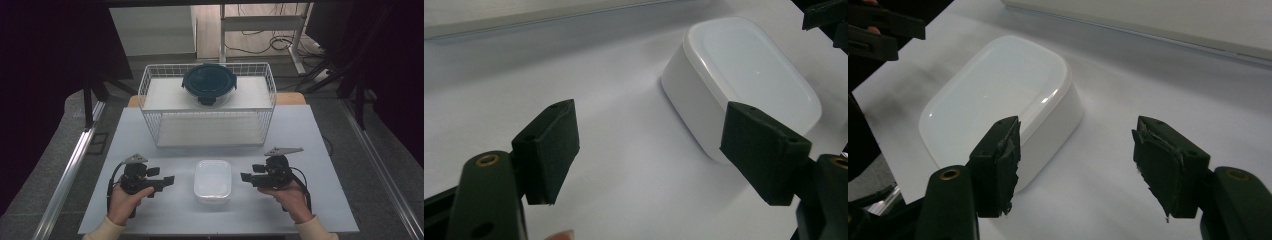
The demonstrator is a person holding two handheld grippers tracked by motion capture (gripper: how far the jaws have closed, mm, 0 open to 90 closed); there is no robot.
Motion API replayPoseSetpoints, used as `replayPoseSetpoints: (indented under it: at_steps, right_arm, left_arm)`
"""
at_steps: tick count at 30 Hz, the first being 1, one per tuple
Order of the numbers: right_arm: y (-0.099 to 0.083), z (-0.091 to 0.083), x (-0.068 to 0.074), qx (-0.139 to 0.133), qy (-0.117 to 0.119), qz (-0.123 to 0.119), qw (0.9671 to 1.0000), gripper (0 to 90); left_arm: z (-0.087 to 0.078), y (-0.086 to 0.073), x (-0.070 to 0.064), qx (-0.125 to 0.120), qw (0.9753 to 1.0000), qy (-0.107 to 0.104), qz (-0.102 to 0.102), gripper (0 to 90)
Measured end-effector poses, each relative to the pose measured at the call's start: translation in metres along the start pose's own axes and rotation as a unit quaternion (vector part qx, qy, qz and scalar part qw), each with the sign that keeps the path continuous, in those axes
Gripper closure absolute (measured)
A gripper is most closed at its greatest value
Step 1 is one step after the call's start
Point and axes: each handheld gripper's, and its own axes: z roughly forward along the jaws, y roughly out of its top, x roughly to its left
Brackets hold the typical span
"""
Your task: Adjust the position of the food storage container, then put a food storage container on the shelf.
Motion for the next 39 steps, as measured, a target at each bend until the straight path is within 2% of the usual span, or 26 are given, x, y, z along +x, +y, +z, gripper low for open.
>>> replayPoseSetpoints:
  at_steps: [1, 7, 14, 20, 22, 23, 26, 32, 33, 34, 36, 39]
  right_arm:
    - [0.000, 0.000, 0.000, -0.002, 0.005, 0.010, 0.9999, 33.3]
    - [0.000, -0.001, 0.001, -0.011, 0.017, 0.022, 0.9996, 32.9]
    - [0.000, 0.000, 0.007, -0.016, 0.024, 0.014, 0.9995, 33.9]
    - [0.001, 0.006, 0.010, -0.011, 0.033, 0.016, 0.9993, 34.8]
    - [0.001, 0.007, 0.010, -0.010, 0.034, 0.015, 0.9993, 35.0]
    - [0.003, 0.009, 0.011, -0.009, 0.036, 0.016, 0.9992, 35.2]
    - [0.006, 0.011, 0.012, -0.008, 0.036, 0.016, 0.9992, 35.5]
    - [0.013, 0.020, 0.013, 0.002, 0.039, 0.041, 0.9984, 37.3]
    - [0.015, 0.024, 0.014, 0.003, 0.041, 0.048, 0.9980, 37.9]
    - [0.015, 0.024, 0.014, 0.003, 0.041, 0.048, 0.9980, 37.9]
    - [0.014, 0.031, 0.016, 0.003, 0.050, 0.058, 0.9971, 39.4]
    - [0.011, 0.037, 0.017, 0.014, 0.054, 0.063, 0.9964, 40.3]
  left_arm:
    - [0.001, 0.000, 0.000, 0.001, 1.0000, 0.000, 0.000, 22.7]
    - [0.000, 0.004, -0.004, -0.008, 0.9999, -0.009, -0.002, 22.3]
    - [-0.001, 0.006, -0.006, -0.023, 0.9995, -0.016, -0.017, 22.7]
    - [0.002, 0.009, -0.009, -0.023, 0.9993, -0.023, -0.020, 23.2]
    - [0.004, 0.012, -0.012, -0.022, 0.9991, -0.029, -0.022, 23.4]
    - [0.005, 0.018, -0.015, -0.023, 0.9987, -0.040, -0.021, 23.4]
    - [0.007, 0.024, -0.017, -0.027, 0.9985, -0.044, -0.021, 24.0]
    - [0.025, 0.032, -0.019, -0.003, 0.9979, -0.052, -0.040, 25.1]
    - [0.031, 0.032, -0.020, 0.002, 0.9967, -0.062, -0.052, 25.8]
    - [0.031, 0.032, -0.020, 0.002, 0.9967, -0.062, -0.052, 26.2]
    - [0.040, 0.029, -0.019, 0.019, 0.9935, -0.088, -0.069, 26.6]
    - [0.042, 0.028, -0.020, 0.023, 0.9940, -0.085, -0.066, 27.9]
